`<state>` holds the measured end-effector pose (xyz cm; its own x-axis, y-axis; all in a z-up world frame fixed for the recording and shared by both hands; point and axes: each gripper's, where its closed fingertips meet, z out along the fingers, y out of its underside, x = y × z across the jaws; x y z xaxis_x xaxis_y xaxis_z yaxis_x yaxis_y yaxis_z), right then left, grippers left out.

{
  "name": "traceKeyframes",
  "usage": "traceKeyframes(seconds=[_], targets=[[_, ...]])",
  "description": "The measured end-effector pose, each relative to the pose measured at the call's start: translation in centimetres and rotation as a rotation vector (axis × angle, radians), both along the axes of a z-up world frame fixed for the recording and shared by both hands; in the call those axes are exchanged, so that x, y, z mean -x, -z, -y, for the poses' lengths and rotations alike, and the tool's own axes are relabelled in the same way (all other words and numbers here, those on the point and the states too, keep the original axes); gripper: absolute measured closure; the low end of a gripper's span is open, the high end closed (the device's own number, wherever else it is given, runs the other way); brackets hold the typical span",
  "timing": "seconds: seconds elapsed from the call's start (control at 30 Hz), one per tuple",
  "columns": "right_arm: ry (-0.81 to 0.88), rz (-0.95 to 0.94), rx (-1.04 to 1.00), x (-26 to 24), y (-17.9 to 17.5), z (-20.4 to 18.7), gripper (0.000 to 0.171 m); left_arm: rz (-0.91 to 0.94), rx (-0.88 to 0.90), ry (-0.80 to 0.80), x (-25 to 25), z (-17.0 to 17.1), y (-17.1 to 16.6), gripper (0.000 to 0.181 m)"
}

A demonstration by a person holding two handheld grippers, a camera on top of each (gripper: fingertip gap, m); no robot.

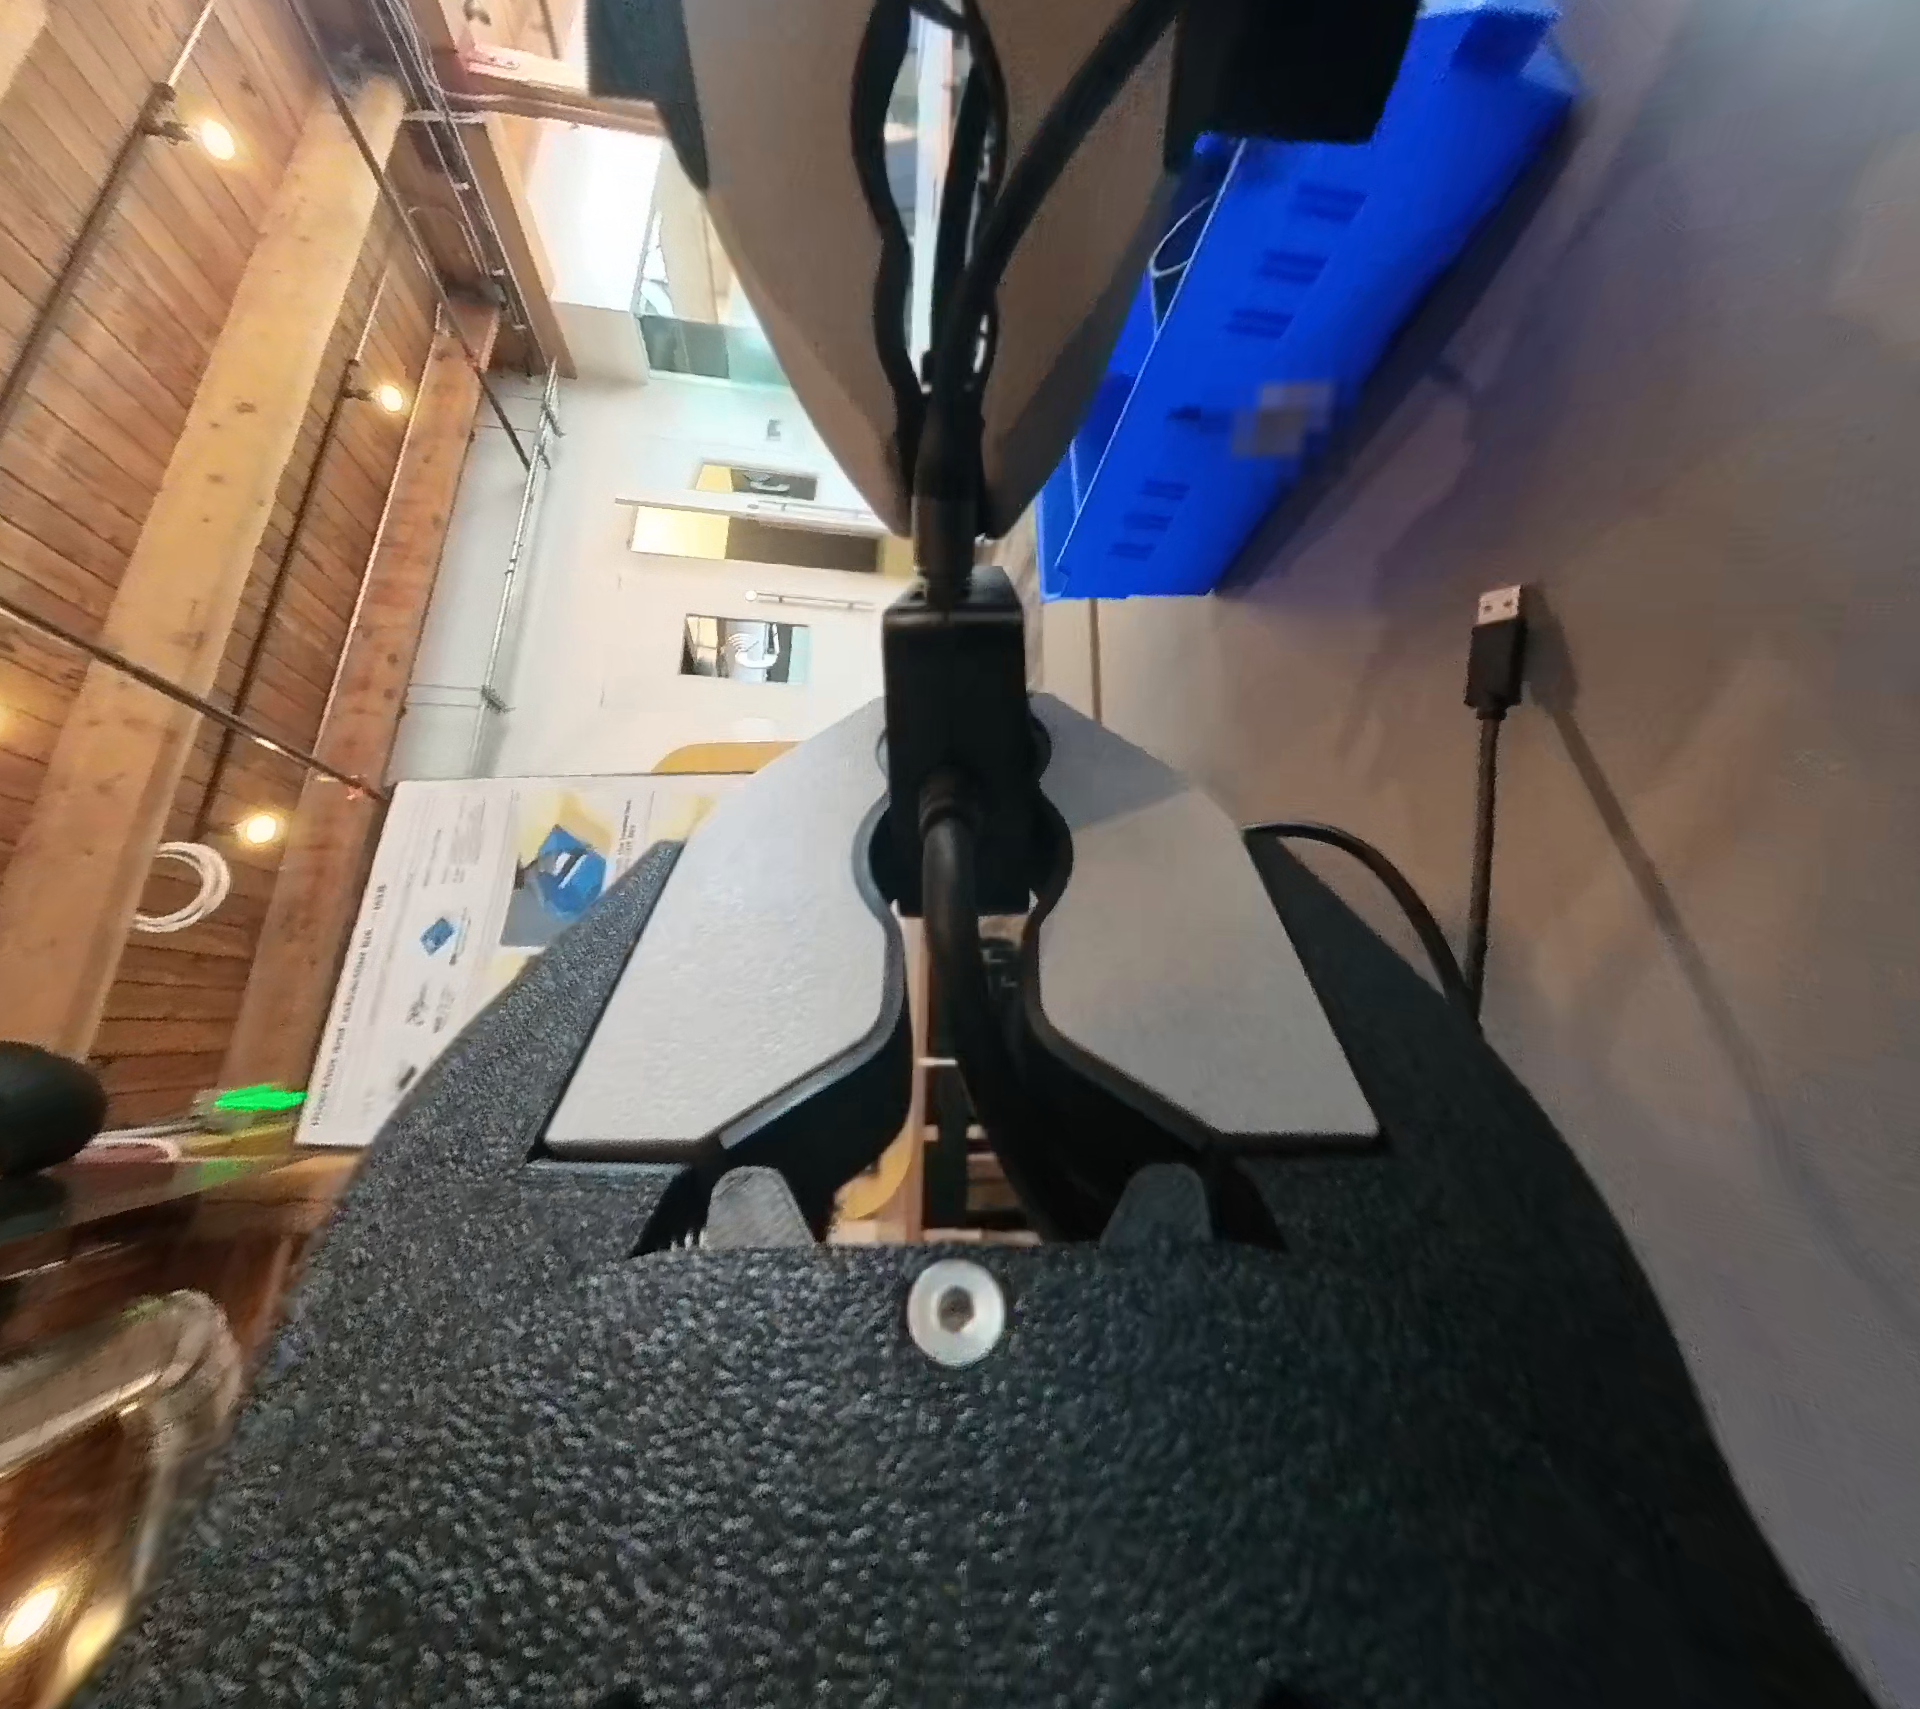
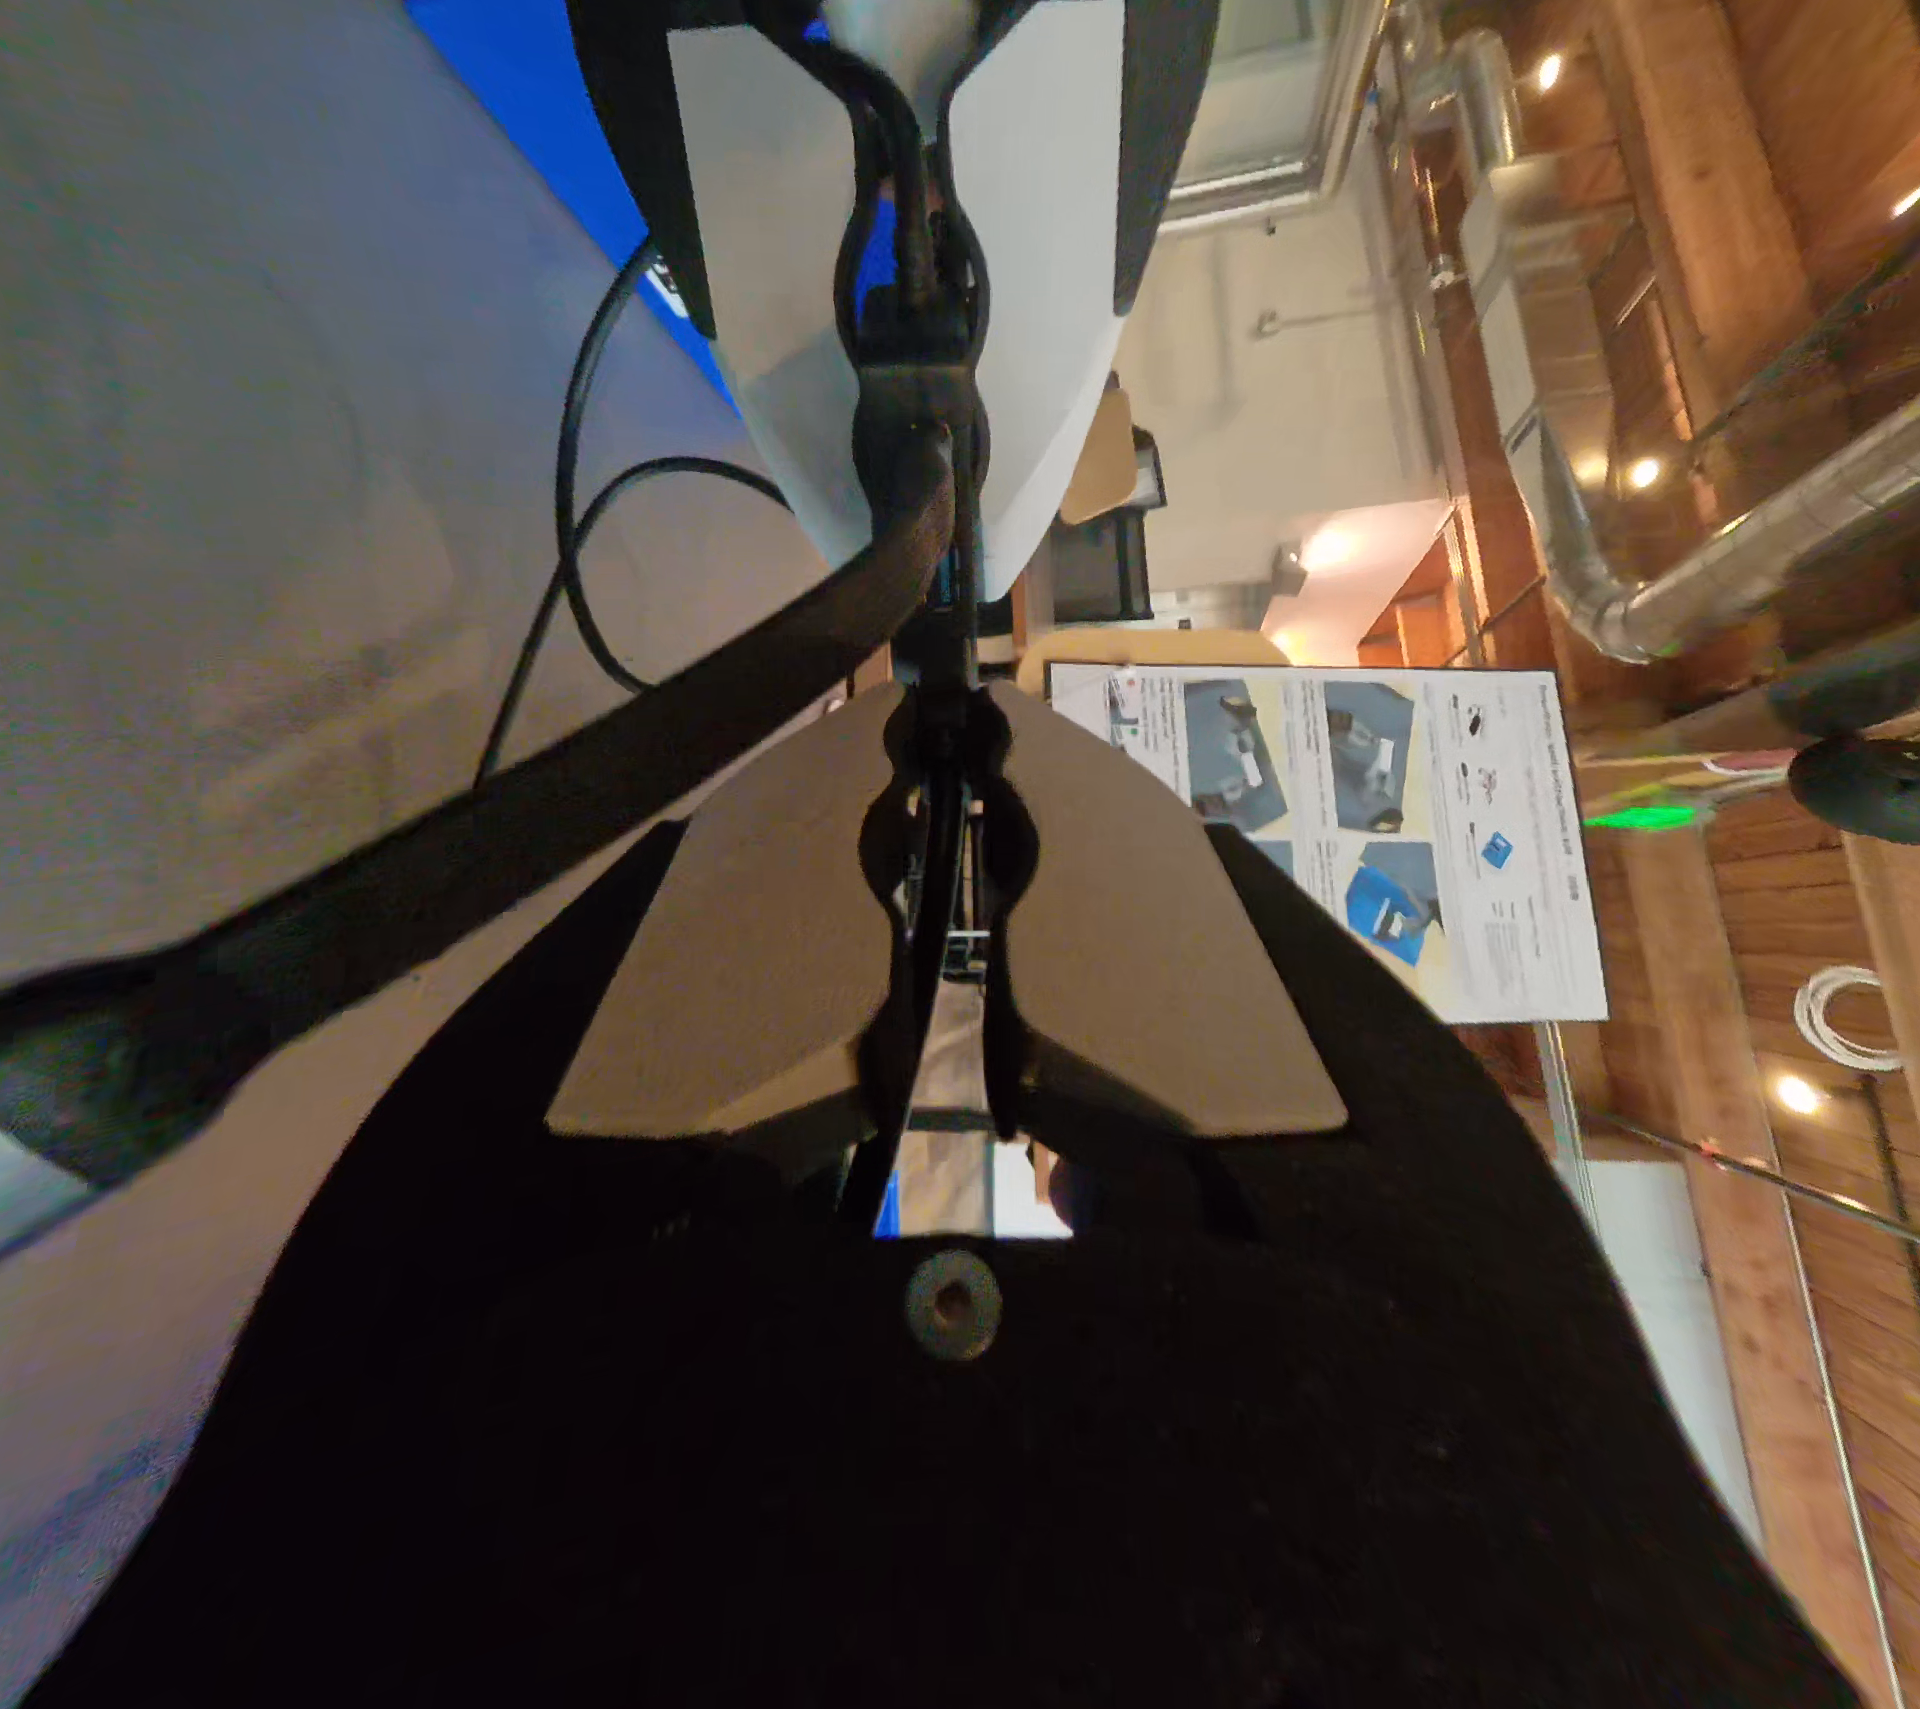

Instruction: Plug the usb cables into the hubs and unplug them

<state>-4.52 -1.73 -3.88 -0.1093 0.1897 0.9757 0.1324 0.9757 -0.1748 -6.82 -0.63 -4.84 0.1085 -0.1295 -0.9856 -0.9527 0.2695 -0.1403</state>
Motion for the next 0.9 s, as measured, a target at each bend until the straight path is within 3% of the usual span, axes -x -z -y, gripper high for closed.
traceKeyframes(seconds=[0.13, 0.23, 0.63, 0.77, 0.9], targets=[[-0.064, 0.023, 0.036, -0.3, 0.3, 0.5, 0.164, -0.012, 0.027, 0.032, -1.1, 0.6, 0.2, 0.165], [-0.093, 0.021, 0.025, 0.1, 0.8, 0.8, 0.164, 0.013, 0.04, 0.191, -5.3, 2.2, 0.0, 0.166], [-0.102, -0.071, 0.005, 0.2, -0.4, 0.2, 0.16, 0.127, -0.059, 0.275, -3.9, 1.8, -1.4, 0.163], [-0.12, -0.119, 0.068, -0.3, -1.5, 0.0, 0.149, 0.197, -0.074, 0.345, -3.4, 2.5, -2.4, 0.164], [-0.174, -0.137, 0.12, -1.2, -2.4, 0.5, 0.15, 0.267, -0.092, 0.408, -2.9, 3.8, -3.7, 0.165]])
